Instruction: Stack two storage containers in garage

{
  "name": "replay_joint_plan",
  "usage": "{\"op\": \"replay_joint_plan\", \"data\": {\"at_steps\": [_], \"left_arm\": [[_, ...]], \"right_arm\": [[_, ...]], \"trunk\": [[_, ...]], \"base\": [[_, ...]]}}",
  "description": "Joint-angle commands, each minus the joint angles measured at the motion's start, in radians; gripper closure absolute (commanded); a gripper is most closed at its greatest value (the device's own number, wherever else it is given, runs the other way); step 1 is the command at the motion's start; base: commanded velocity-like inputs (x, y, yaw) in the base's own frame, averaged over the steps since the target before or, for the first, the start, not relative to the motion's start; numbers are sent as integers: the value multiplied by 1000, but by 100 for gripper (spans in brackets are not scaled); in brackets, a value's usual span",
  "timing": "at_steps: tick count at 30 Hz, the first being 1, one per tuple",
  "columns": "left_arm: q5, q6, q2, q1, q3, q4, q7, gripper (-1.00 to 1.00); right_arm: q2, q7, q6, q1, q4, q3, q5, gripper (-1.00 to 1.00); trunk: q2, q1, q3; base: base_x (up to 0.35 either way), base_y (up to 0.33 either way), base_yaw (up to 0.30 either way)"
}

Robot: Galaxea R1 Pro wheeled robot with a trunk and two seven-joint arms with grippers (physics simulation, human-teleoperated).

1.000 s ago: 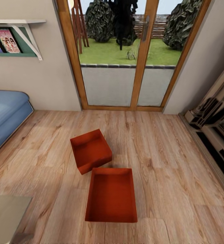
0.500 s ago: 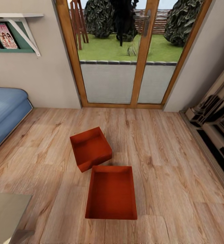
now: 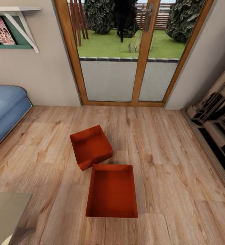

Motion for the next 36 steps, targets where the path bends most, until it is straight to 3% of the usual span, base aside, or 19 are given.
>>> {"op": "replay_joint_plan", "data": {"at_steps": [1, 36], "left_arm": [[1, -2, 0, 0, 5, 0, 0, -100], [-1, -4, 0, 0, 3, 1, 0, -100]], "right_arm": [[0, -1, -6, -1, 3, 9, -8, -100], [3, 4, 5, -1, 3, 13, -3, -100]], "trunk": [[0, 0, -2], [0, 0, -10]], "base": [[0, 0, 0], [0, 0, 0]]}}
